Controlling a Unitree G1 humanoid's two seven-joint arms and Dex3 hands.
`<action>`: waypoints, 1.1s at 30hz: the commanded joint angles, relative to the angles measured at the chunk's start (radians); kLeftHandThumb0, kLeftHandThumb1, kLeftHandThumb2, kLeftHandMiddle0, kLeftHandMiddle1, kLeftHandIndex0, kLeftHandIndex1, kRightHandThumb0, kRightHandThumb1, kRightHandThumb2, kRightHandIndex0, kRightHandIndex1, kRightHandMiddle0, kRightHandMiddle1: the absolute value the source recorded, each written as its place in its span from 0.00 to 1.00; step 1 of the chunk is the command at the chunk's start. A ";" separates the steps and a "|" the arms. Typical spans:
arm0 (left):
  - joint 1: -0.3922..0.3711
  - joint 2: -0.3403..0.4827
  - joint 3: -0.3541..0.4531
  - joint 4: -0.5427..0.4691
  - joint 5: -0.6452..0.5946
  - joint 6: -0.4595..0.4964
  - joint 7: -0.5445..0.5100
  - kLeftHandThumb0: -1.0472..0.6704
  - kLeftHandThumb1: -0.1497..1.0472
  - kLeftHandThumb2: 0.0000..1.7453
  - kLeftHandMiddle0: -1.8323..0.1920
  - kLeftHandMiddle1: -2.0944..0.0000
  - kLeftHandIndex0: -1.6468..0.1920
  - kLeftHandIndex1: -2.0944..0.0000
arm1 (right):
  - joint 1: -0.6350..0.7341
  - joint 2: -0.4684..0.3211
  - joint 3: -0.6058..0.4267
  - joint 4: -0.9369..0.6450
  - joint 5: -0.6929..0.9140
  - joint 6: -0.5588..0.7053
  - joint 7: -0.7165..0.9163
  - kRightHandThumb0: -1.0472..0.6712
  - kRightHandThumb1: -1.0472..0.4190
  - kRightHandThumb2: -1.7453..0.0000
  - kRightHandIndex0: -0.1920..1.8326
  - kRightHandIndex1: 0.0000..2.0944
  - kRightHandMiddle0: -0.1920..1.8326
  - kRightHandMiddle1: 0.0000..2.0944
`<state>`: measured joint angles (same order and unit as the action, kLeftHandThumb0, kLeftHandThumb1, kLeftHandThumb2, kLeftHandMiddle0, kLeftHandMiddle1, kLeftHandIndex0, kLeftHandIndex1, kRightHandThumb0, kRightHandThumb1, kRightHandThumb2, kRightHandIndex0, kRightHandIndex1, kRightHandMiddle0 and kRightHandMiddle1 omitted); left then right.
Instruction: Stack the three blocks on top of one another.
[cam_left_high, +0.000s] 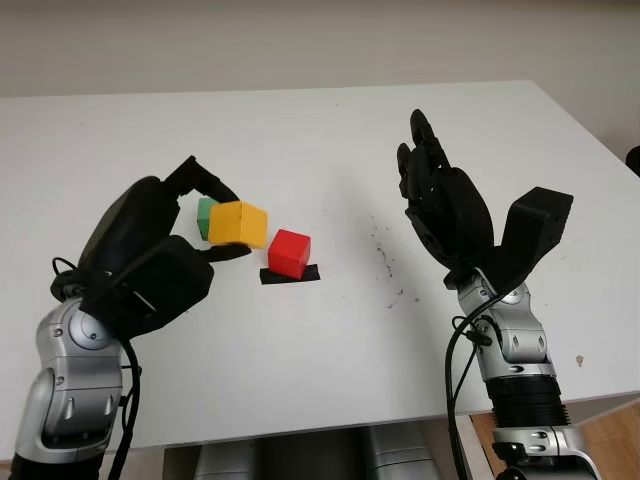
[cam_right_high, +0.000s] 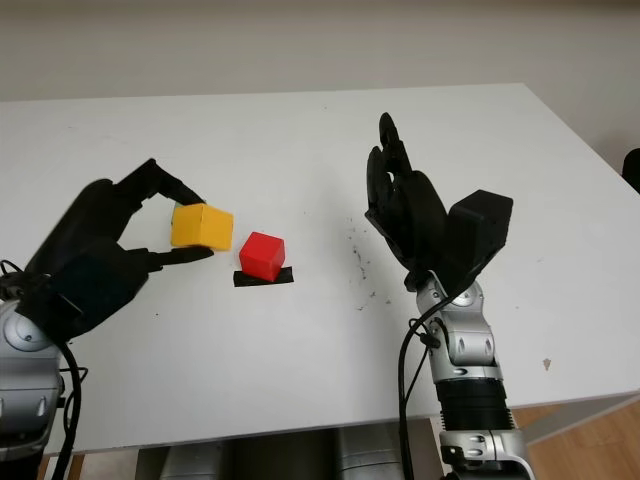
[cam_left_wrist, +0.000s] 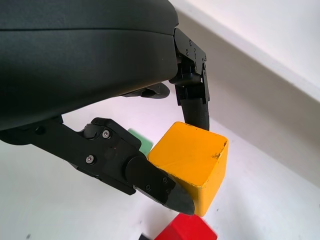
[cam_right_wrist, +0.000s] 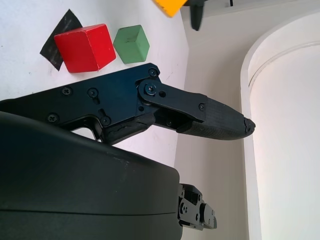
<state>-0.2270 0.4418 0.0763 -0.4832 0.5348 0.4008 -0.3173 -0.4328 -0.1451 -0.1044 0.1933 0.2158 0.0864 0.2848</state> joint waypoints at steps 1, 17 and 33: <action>-0.043 0.016 0.002 -0.034 -0.012 -0.002 -0.011 0.43 0.94 0.03 0.75 0.97 0.70 0.24 | -0.007 0.001 0.004 -0.014 0.002 -0.001 0.003 0.17 0.00 0.59 0.00 0.00 0.00 0.00; -0.256 0.004 -0.164 0.227 -0.023 0.004 -0.032 0.42 0.92 0.03 0.75 0.98 0.66 0.23 | 0.008 0.004 0.010 -0.036 0.001 0.007 -0.014 0.17 0.00 0.60 0.00 0.00 0.00 0.00; -0.435 0.122 -0.327 0.485 0.047 -0.090 -0.199 0.41 0.91 0.03 0.76 0.97 0.68 0.28 | 0.022 0.007 0.010 -0.064 0.005 0.038 -0.028 0.17 0.00 0.60 0.00 0.00 0.00 0.00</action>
<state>-0.6291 0.5528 -0.2416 -0.0034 0.5768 0.3207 -0.5098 -0.4131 -0.1389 -0.0911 0.1509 0.2175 0.1181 0.2591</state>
